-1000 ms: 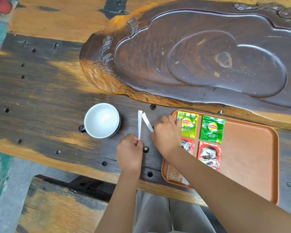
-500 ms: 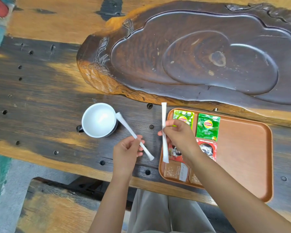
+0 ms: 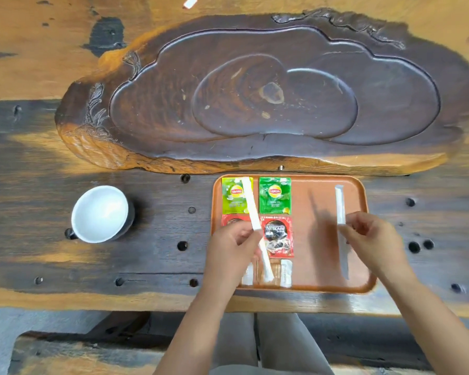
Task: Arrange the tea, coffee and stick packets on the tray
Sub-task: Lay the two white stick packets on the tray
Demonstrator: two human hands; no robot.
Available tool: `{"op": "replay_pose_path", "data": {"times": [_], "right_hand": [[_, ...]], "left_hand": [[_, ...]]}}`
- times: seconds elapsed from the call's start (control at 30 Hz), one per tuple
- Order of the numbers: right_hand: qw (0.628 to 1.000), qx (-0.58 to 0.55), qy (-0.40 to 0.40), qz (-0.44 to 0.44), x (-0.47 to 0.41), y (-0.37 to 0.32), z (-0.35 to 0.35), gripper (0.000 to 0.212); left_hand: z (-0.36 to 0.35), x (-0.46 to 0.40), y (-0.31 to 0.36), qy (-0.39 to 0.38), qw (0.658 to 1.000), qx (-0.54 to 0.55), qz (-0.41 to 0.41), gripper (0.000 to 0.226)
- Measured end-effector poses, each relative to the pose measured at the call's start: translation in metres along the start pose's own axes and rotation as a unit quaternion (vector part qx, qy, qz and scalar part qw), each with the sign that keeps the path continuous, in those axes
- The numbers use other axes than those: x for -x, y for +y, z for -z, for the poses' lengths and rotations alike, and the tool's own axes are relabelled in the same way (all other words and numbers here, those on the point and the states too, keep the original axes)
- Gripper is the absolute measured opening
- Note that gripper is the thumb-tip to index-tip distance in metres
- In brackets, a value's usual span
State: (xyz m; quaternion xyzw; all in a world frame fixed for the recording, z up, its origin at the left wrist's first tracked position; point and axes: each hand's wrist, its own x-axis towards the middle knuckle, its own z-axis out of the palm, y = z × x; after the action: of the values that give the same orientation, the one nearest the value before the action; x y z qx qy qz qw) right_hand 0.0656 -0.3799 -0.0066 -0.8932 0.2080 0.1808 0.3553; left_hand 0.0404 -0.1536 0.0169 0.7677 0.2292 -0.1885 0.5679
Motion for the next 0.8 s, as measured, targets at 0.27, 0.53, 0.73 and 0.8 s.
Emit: {"op": "replay_pose_path", "data": {"times": [0.27, 0.53, 0.73, 0.8], "right_hand": [[0.991, 0.121, 0.032, 0.049, -0.014, 0.036, -0.007, 0.019], [0.887, 0.322, 0.078, 0.321, -0.005, 0.071, -0.003, 0.040], [0.879, 0.348, 0.031, 0.324, -0.008, 0.085, -0.002, 0.043], [0.879, 0.348, 0.028, 0.325, -0.009, 0.086, 0.000, 0.044]], "left_hand": [[-0.037, 0.002, 0.009, -0.040, 0.995, -0.092, -0.021, 0.024], [-0.083, -0.024, -0.002, -0.067, 0.972, -0.225, -0.030, 0.035], [-0.111, -0.027, 0.001, -0.086, 0.965, -0.245, -0.037, 0.014], [-0.110, -0.025, 0.001, -0.073, 0.955, -0.282, -0.059, 0.015]]}}
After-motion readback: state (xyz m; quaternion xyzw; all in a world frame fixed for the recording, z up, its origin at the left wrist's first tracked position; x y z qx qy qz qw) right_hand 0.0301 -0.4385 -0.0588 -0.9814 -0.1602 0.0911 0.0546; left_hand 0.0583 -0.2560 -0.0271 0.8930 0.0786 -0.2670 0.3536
